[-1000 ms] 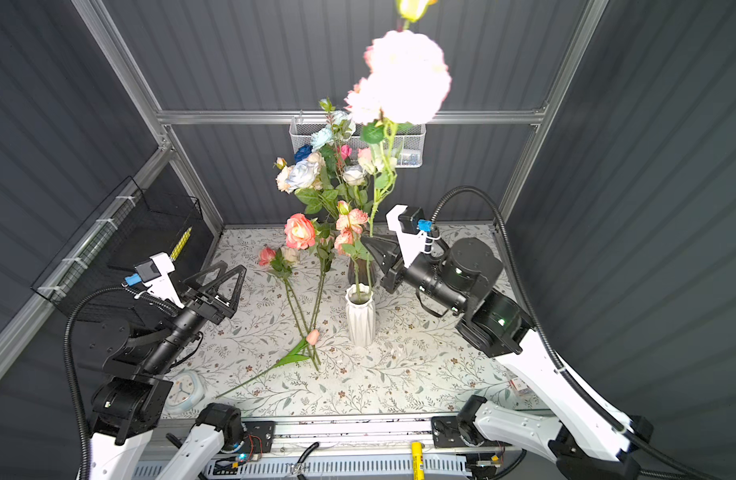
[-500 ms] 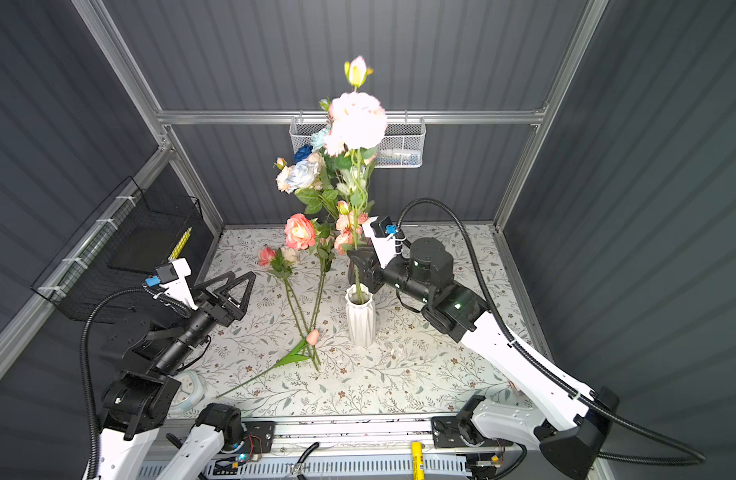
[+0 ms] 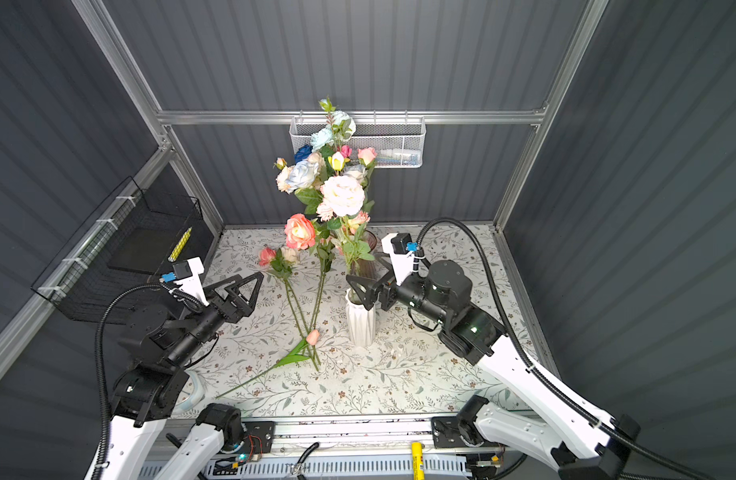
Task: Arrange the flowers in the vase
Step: 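Lower the spray stem into the white vase and open the right gripper, then withdraw the right gripper while the left grasps a pink rose stem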
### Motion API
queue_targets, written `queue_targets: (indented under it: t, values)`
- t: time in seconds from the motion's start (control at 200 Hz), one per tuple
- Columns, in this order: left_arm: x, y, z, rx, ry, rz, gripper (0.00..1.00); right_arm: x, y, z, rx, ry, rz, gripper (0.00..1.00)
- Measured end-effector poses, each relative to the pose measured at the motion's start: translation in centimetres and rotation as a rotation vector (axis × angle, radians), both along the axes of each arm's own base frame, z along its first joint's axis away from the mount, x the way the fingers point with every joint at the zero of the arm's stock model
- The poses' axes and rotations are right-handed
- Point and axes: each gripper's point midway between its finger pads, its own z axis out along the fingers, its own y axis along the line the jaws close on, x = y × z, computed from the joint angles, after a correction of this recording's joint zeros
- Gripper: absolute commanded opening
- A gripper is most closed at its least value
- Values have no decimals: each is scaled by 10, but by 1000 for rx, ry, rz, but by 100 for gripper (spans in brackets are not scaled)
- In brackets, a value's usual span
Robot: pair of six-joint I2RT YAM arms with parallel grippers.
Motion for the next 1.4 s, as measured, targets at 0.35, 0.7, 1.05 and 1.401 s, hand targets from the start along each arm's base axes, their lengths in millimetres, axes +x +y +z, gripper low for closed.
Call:
queue_targets:
  t: [0.35,0.7,1.05,1.401]
  values:
    - [66,-6,-123,80,369,73,66,-23,-25,6,84,-5,-16,99]
    - [126,-10,-276,145,725,152,33,-39,-47,14,132,-37,-49,99]
    - [163,-3,-311,180,774,227,28,-48,-63,16,146,-49,-83,99]
    - [176,-7,-338,180,809,227,12,-46,-65,14,142,-44,-101,99]
